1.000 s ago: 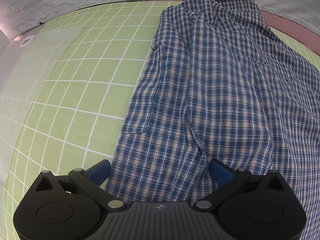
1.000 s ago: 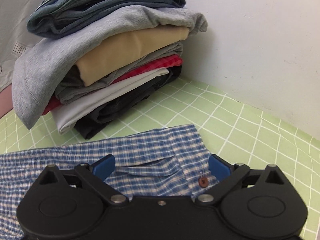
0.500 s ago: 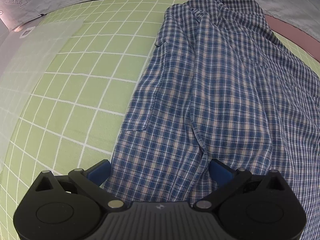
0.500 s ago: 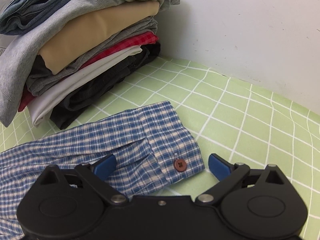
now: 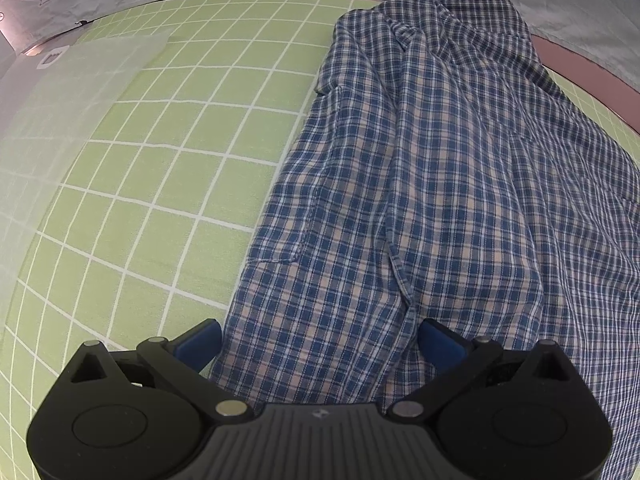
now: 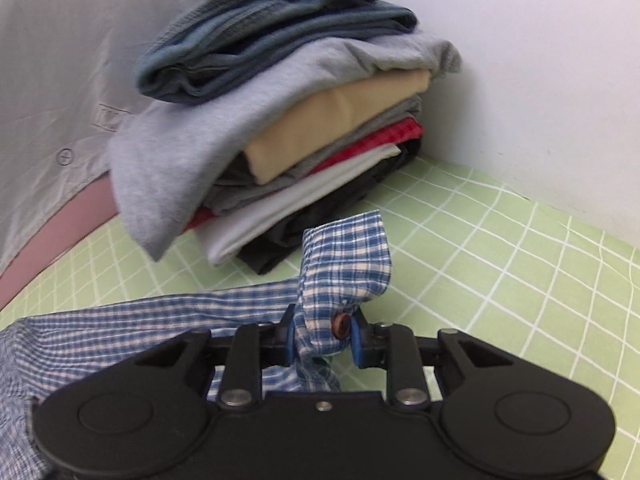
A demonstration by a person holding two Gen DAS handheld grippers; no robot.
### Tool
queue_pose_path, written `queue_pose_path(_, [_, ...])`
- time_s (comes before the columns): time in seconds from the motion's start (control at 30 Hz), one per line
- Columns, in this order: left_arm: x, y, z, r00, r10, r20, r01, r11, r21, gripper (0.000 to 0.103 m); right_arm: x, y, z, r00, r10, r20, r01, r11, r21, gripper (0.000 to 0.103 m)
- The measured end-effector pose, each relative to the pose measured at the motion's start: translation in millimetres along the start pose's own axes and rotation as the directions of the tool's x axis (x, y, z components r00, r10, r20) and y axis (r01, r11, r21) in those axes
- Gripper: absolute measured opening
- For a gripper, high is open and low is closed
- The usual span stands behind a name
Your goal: Fold clothes
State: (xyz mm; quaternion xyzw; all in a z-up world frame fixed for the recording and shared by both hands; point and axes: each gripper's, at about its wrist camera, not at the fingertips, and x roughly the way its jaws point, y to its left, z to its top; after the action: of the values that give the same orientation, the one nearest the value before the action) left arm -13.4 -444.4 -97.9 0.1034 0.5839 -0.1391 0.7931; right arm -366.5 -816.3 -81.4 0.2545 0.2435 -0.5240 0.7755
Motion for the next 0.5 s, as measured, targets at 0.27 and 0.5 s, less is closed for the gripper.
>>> queue_pose_path(0.27, [-27.3,13.5,-11.5,0.997,-0.012,0.073,0.012,1.0,0.0,0.103,-51.5,95.2,-25.0,0.962,0.272,-0.034,-0.274,0.954,-0.12,0.025])
queue_pose_path(0.5, [-40.2,24.2,-28.9,0.996,-0.029,0.083,0.03,1.0,-0.008,0.103,-89.2,207.0,-82.3,0.825,0.522,-0.218,-0.561,0.801,-0.207,0.025])
